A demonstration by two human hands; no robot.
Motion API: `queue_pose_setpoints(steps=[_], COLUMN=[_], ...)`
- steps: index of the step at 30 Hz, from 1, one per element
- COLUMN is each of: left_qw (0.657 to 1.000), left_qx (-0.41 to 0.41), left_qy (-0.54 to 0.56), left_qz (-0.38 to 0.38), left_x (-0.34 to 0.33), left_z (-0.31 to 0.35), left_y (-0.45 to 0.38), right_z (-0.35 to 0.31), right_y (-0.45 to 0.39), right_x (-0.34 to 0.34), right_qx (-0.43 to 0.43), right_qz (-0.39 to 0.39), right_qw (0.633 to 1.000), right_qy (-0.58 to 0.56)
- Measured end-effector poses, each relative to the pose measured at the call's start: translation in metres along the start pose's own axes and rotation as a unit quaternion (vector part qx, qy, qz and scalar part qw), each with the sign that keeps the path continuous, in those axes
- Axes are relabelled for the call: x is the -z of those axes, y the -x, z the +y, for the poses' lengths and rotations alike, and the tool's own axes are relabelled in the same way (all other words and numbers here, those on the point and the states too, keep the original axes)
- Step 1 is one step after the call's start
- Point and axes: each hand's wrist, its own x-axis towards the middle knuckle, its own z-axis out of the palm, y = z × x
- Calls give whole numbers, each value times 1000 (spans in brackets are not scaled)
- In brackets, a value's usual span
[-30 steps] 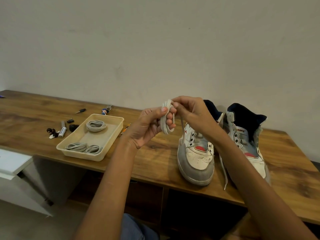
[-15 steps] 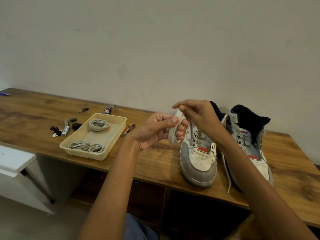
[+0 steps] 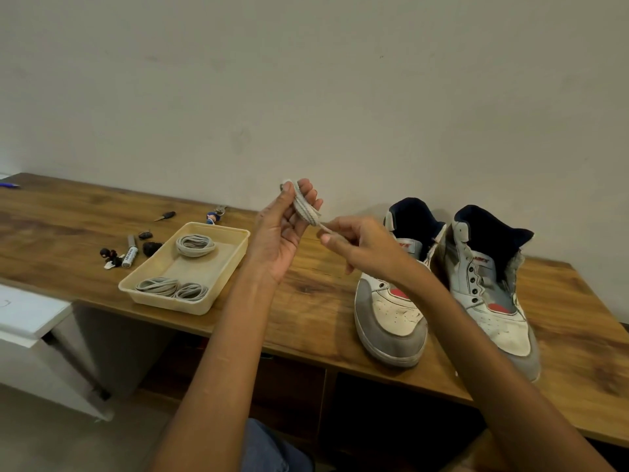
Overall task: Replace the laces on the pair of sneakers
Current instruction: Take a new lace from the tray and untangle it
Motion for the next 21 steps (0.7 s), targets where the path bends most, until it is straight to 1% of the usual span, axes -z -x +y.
queue_pose_setpoints(steps=[3,7,8,9,12,16,19,21], left_qw=[1000,997,996,995,991,977,951,928], left_qx=[-20,-58,-65,-70,-82,-112,-142,-155], left_qy=[11,-29,-38,-48,-92,-173,-267,-338], left_qz=[16,43,50,56,57,61,57,34], left_x=[0,5,6,7,11,17,17,17], left_z=[-1,-5,-5,-6,-7,-7,-8,-13], left_y=[-1,-4,-5,-6,-8,-9,-8,-7], right_z=[0,-6,-8,-11,-16,-14,-13,-15], right_y=[2,7,9,10,13,19,19,19], right_x=[5,16,20,23,38,55,60,60], right_qx=[-43,-136,-151,-164,-193,-182,-155,-142], right_qz=[-92,-224,-245,-252,-229,-219,-196,-173], right_qw=[993,964,958,954,952,956,963,967], right_qy=[66,34,18,-4,-54,-67,-97,-122])
